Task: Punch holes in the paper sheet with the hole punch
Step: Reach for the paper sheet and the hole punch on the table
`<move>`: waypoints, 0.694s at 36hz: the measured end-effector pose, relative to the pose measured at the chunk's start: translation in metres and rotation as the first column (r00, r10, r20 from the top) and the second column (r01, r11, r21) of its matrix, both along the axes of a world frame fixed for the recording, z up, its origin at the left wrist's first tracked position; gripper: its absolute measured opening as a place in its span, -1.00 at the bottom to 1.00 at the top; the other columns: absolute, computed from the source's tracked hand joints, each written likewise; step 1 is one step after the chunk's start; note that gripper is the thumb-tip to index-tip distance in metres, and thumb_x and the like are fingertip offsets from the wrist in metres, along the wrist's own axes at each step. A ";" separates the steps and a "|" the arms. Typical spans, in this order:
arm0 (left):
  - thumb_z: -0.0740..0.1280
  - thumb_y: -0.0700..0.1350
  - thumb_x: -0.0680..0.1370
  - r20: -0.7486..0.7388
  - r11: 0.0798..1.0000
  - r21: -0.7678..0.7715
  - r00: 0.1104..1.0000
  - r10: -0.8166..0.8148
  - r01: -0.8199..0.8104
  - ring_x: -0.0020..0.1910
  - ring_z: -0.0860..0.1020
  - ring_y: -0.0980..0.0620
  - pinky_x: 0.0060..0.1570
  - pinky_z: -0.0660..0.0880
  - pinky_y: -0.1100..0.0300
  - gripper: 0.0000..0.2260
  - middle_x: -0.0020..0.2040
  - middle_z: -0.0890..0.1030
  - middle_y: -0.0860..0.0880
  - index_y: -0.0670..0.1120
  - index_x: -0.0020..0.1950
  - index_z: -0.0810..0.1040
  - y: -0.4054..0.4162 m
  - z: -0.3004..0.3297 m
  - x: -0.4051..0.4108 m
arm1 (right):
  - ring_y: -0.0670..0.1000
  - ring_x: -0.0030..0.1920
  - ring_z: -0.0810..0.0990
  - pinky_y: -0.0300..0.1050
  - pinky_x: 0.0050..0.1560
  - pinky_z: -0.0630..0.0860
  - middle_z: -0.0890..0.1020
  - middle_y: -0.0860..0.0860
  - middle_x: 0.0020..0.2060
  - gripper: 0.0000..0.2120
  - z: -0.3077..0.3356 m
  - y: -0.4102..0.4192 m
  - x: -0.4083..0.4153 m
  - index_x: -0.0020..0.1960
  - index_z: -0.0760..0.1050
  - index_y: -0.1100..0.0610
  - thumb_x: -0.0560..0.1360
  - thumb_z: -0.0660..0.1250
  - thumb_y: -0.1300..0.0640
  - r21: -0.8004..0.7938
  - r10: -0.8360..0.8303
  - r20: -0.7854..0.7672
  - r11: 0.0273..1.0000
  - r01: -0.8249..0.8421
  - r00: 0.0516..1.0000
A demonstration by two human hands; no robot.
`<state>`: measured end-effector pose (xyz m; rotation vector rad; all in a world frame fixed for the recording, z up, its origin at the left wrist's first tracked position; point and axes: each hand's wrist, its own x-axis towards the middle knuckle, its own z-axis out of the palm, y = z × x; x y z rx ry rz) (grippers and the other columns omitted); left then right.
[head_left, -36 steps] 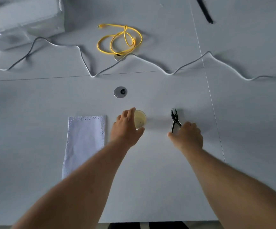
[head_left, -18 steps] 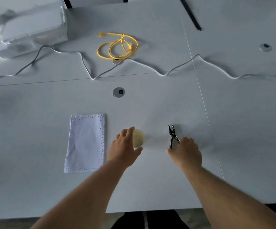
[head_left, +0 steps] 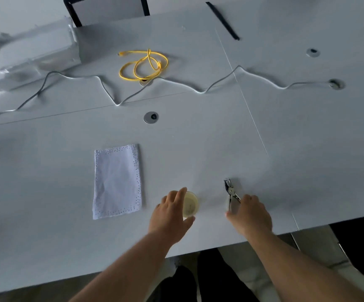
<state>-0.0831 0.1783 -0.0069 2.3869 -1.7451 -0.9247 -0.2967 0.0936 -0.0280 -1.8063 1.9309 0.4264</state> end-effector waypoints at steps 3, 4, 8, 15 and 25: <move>0.38 0.21 0.54 -0.007 0.999 0.000 0.999 -0.038 0.038 0.48 0.41 -0.06 0.37 0.38 0.09 -0.21 0.56 0.37 0.03 0.09 0.68 0.12 0.013 -0.001 -0.003 | 0.17 0.20 0.56 0.03 0.09 0.53 0.53 0.12 0.21 -0.33 0.002 0.011 -0.006 0.33 0.43 0.18 0.42 0.37 -0.27 0.010 -0.012 0.004 1.000 0.012 1.000; 0.37 0.22 0.54 -0.008 0.999 -0.004 0.999 -0.049 0.049 0.48 0.41 -0.06 0.38 0.38 0.09 -0.21 0.56 0.36 0.03 0.09 0.69 0.11 0.017 -0.002 -0.003 | 0.17 0.20 0.56 0.03 0.10 0.53 0.53 0.11 0.21 -0.33 0.003 0.014 -0.007 0.32 0.43 0.18 0.41 0.37 -0.27 0.011 -0.016 0.003 1.000 0.016 1.000; 0.37 0.22 0.54 -0.008 0.997 -0.007 0.997 -0.077 0.077 0.49 0.40 -0.04 0.39 0.36 0.11 -0.21 0.56 0.36 0.04 0.09 0.69 0.11 0.029 -0.004 -0.005 | 0.17 0.20 0.57 0.01 0.07 0.53 0.54 0.10 0.20 -0.33 0.006 0.025 -0.012 0.31 0.44 0.17 0.40 0.39 -0.28 0.017 -0.028 -0.002 0.999 0.028 1.000; 0.37 0.25 0.52 0.001 0.994 0.012 0.994 -0.105 0.105 0.51 0.38 -0.04 0.40 0.35 0.10 -0.13 0.58 0.34 0.06 0.13 0.71 0.00 0.036 -0.004 -0.006 | 0.17 0.19 0.59 0.00 0.05 0.53 0.54 0.10 0.19 -0.33 0.008 0.032 -0.016 0.30 0.44 0.16 0.38 0.39 -0.28 0.021 -0.034 -0.010 0.999 0.034 0.999; 0.38 0.11 0.56 0.047 0.975 0.218 0.997 -0.063 0.051 0.60 0.27 -0.10 0.44 0.39 -0.01 -0.08 0.71 0.12 0.03 0.07 0.74 -0.15 0.053 0.000 0.044 | 0.18 0.14 0.61 -0.01 -0.04 0.54 0.55 0.10 0.15 -0.34 0.007 0.027 -0.011 0.28 0.44 0.14 0.38 0.40 -0.28 0.027 -0.014 -0.023 1.000 0.015 1.000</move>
